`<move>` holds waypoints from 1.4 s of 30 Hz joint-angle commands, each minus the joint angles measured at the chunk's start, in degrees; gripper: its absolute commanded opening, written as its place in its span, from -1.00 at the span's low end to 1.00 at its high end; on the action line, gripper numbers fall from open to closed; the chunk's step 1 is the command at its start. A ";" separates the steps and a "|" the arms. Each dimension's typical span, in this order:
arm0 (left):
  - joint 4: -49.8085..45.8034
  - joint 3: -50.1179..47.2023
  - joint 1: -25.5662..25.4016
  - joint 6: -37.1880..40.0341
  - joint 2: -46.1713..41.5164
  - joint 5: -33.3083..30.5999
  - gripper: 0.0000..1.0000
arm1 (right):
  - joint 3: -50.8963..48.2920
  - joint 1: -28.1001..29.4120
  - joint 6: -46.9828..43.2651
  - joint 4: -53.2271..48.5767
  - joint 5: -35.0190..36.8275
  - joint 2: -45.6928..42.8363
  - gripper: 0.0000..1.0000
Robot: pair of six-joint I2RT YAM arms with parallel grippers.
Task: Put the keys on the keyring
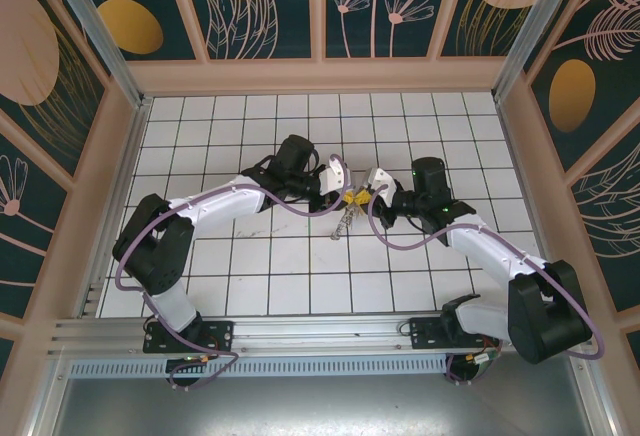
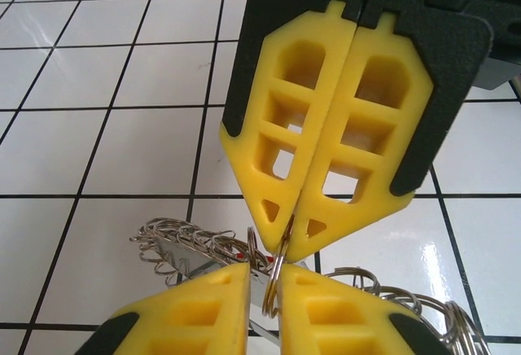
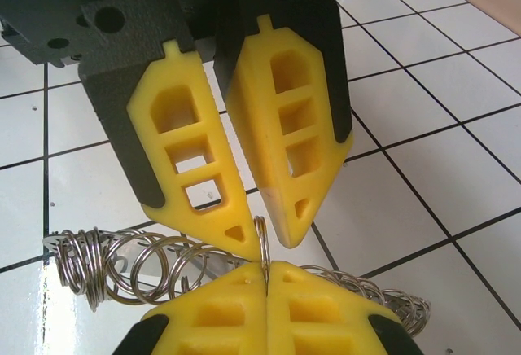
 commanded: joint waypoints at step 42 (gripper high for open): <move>7.02 -3.13 -0.18 -1.55 -3.90 3.75 -1.00 | -1.27 -0.28 0.07 4.21 -0.66 -2.46 -0.88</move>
